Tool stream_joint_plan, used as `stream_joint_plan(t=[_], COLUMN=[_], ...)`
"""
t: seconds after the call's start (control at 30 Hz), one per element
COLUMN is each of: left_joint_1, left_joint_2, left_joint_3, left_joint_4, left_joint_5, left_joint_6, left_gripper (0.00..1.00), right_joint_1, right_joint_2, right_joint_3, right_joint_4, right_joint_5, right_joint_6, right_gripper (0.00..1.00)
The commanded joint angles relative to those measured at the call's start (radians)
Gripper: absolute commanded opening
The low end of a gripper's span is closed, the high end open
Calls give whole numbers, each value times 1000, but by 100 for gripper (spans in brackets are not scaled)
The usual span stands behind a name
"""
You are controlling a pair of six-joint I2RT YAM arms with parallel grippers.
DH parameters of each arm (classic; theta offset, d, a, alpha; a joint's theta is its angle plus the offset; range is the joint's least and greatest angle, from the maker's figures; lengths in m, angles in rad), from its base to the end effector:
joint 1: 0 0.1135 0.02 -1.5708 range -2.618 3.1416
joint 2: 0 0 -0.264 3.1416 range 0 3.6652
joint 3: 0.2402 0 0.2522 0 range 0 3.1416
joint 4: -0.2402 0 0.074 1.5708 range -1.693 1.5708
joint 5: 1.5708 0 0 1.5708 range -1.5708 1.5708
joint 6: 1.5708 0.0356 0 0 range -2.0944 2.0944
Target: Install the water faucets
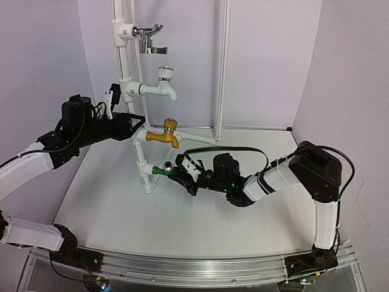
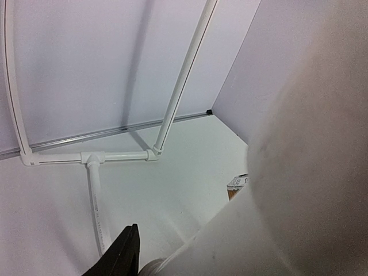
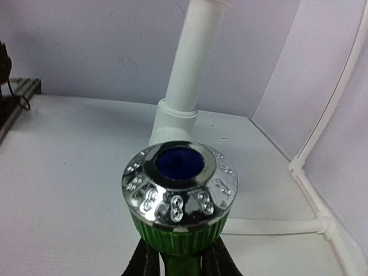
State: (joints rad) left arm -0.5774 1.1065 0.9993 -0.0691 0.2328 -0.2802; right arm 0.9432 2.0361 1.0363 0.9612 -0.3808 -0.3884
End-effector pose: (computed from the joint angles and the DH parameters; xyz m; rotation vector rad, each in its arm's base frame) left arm 0.2123 -0.1481 0.3639 0.4427 1.7615 -0.8218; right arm 0.2408 0.3545 0.1716 -1.2436 1.0943 0.7311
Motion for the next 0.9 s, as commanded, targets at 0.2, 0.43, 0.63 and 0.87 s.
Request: stream_joint_plan(t=[0.2,0.43,0.63,0.87], left_joint_1=[-27,-28,-27,-27], left_joint_2=[-6,-5,-9,-9], left_joint_3=[2,1,0,0], left_joint_4=[-65,-64,-64,-64], left_joint_5=[143,148,145,151], left_joint_6=[-179,-182,-183,-182], left_gripper=[0,0,0,0], right_joint_1=[-67,-106,-133,-139], right_joint_2=[152,254,197,-10], right_joint_3=[21,58,-8,-142], right_joint_4=[385,495,433,254], right_joint_5=[-40,-75,-82,-77], right_joint_6=[1237,1780,1893,1280], right_gripper=[0,11,37,65])
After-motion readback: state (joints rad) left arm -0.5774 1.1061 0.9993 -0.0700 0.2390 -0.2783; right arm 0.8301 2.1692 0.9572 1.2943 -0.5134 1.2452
